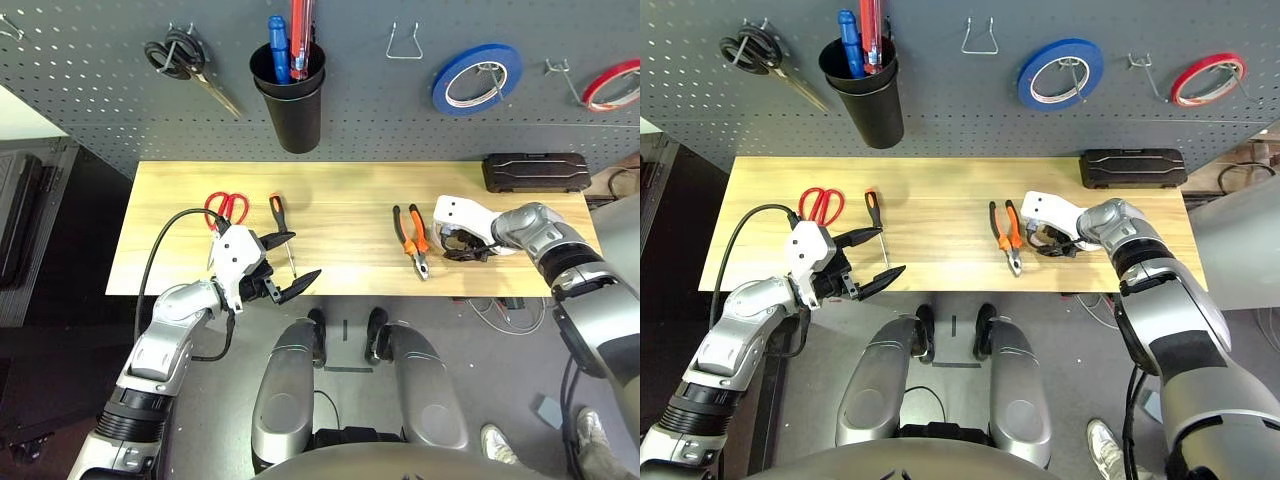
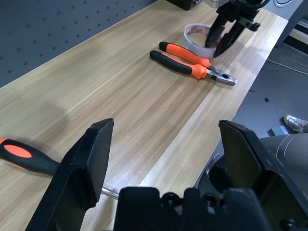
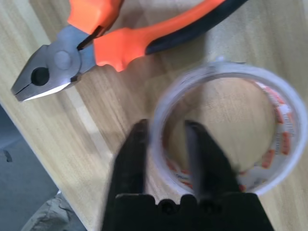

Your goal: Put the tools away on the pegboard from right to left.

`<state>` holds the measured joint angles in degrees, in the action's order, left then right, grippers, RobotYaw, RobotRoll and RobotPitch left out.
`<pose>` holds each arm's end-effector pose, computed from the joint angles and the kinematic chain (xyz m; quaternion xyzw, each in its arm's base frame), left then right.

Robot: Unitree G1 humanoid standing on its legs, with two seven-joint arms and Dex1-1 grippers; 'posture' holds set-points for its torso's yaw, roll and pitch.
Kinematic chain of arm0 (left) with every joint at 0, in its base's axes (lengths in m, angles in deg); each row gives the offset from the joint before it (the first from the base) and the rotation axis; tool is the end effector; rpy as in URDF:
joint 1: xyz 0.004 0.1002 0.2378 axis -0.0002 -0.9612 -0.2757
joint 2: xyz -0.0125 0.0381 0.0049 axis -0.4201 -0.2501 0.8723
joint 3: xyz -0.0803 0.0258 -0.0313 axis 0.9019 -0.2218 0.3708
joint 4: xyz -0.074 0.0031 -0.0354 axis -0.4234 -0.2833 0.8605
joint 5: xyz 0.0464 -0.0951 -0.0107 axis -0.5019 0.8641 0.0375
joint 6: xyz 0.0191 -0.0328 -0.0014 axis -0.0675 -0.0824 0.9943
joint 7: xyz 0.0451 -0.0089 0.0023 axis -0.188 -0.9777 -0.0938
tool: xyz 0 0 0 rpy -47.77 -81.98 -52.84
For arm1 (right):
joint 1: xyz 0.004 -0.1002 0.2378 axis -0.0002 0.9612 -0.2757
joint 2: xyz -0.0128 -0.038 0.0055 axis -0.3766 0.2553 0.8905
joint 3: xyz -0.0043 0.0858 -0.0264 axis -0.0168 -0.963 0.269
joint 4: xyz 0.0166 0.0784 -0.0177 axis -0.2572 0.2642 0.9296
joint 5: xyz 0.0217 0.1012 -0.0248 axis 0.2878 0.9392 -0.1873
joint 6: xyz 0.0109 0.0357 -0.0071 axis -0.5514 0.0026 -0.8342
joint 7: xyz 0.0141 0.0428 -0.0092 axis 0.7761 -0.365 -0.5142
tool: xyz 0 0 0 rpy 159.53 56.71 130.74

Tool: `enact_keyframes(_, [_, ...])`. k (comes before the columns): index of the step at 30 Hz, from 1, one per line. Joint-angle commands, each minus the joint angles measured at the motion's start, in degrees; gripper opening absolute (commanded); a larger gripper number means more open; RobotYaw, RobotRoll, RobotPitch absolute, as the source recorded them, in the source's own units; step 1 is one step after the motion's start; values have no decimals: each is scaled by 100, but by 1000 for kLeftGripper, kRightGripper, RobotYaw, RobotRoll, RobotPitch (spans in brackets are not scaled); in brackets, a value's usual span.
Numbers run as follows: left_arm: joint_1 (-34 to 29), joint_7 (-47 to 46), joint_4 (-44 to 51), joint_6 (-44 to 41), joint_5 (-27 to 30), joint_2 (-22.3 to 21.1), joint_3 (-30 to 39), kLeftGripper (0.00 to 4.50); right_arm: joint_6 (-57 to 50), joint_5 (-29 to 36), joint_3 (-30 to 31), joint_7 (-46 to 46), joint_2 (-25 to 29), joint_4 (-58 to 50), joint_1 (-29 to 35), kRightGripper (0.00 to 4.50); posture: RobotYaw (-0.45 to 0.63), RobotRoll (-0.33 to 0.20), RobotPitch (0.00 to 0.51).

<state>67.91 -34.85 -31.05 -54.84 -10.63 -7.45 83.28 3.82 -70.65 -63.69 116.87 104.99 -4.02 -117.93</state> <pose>0.2170 0.2078 0.1025 0.1346 0.0333 -0.4443 0.8851 0.3247 -0.2491 0.0987 -0.3707 0.3520 0.3919 0.7649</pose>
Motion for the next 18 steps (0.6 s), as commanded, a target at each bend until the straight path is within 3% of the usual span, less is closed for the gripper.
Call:
enact_keyframes(1, [-56,12,-94,66,-87,39,-91,4500,73,174,-248,-110,254,-94,306,43,189,0,338])
enact_keyframes(8, [290,119,-509,478,-44,221,-75,4500,397,666,-905,-652,632,-1199,1210,43,167,0,277])
enact_keyframes(18, [254,374,-221,863,475,326,277,4500,931,1193,-2308,-3047,411,-3936,3787,43,145,0,217])
